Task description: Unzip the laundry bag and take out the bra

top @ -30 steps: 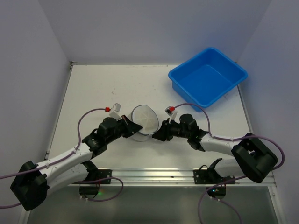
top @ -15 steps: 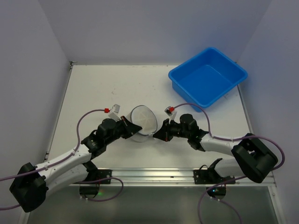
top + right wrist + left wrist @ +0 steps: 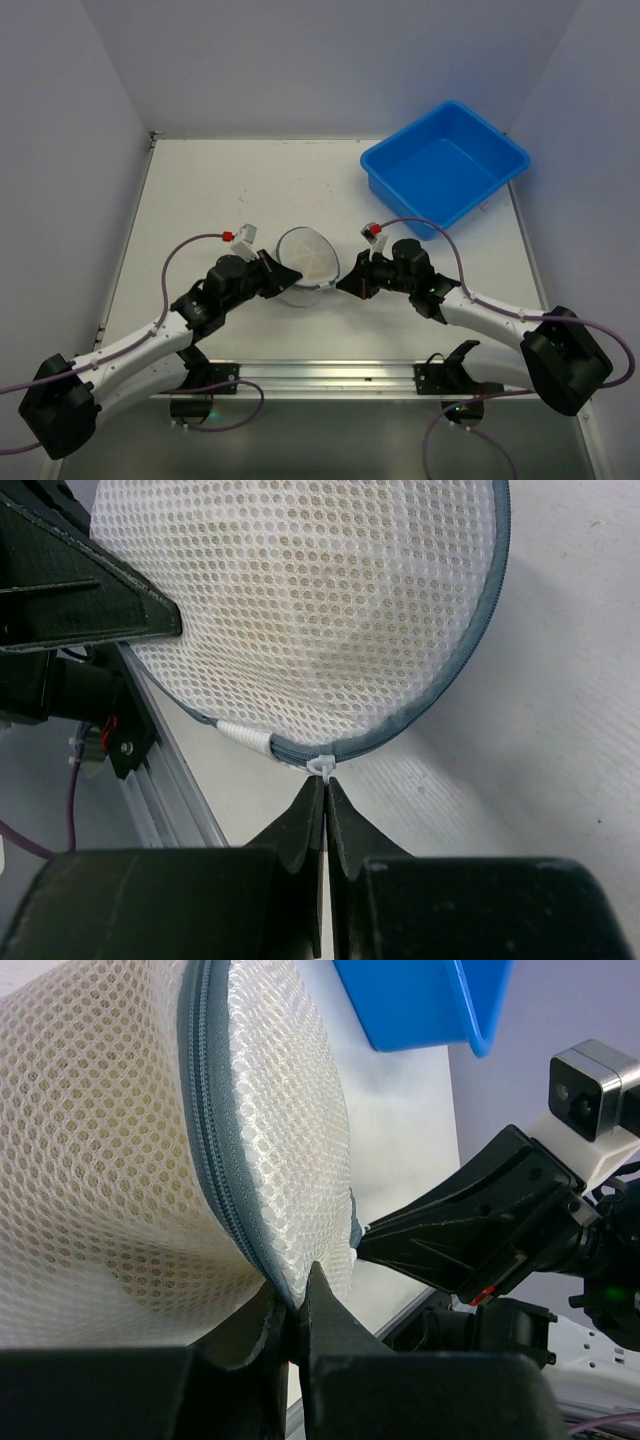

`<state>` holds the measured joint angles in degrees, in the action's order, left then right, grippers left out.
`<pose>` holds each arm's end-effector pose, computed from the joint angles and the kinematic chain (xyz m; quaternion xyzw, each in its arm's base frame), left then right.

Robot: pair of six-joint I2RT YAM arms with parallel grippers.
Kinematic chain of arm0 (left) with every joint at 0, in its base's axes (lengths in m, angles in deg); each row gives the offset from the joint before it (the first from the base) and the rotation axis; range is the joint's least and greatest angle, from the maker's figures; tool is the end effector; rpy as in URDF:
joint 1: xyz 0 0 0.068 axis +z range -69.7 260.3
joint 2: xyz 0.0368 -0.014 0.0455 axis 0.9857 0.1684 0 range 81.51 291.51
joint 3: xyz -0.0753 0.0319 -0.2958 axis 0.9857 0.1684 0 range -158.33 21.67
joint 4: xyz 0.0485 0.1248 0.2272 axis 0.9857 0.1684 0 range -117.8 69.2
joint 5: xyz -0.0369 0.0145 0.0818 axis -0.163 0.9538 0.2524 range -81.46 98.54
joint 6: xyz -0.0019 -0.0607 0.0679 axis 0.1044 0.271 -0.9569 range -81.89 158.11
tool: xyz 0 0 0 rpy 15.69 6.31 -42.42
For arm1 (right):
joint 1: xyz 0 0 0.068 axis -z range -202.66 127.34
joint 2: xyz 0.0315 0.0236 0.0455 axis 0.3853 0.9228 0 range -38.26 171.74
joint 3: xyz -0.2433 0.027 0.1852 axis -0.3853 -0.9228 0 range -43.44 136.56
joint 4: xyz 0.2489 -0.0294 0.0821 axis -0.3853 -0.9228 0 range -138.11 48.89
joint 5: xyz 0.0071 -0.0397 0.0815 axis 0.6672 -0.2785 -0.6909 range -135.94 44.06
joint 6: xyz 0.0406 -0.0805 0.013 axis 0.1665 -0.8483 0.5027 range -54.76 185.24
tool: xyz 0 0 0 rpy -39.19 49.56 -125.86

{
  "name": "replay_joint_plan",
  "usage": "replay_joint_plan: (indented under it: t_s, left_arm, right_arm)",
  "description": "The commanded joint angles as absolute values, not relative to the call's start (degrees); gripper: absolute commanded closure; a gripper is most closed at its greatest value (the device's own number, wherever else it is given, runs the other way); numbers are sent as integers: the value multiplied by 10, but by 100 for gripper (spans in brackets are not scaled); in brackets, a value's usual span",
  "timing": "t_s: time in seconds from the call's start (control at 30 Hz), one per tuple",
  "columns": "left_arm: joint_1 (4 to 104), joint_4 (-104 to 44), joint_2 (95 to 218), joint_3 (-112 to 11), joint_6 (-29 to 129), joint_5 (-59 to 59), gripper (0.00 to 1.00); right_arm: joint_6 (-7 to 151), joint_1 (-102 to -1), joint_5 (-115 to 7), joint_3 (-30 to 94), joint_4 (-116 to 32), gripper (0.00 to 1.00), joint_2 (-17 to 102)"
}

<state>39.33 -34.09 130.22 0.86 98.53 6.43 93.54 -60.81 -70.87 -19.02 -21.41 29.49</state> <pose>0.1596 -0.1426 0.2182 -0.1294 0.8169 -0.4445 0.3441 0.1860 0.1897 0.2049 -0.1879 0.8039 0.4440 0.3482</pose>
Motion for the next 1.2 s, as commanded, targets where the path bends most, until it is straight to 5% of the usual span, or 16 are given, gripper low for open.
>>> replay_joint_plan:
  t_s: [0.0, 0.3, 0.43, 0.53, 0.67, 0.9, 1.17]
  left_arm:
    - [408, -327, 1298, 8, 937, 71, 100]
    - [478, -385, 1407, -36, 860, -28, 100]
    - [487, -396, 1462, -91, 866, -32, 76]
    - [489, -396, 1473, -116, 886, -35, 33]
    - [490, -295, 1442, -132, 914, 7, 5]
    - [473, -267, 1383, -72, 992, 18, 2]
    - [441, -416, 1450, -50, 1013, 5, 21]
  right_arm:
    - [907, -589, -643, -159, -306, 100, 284]
    - [935, -624, -668, -93, -361, 100, 291]
    - [996, -674, -621, -50, -351, 100, 330]
    - [1057, -692, -599, -33, -313, 100, 372]
    - [1090, -713, -554, -20, -283, 100, 408]
    - [1113, -719, -529, -17, -241, 100, 415]
    - [1117, -723, -545, -17, -239, 100, 419]
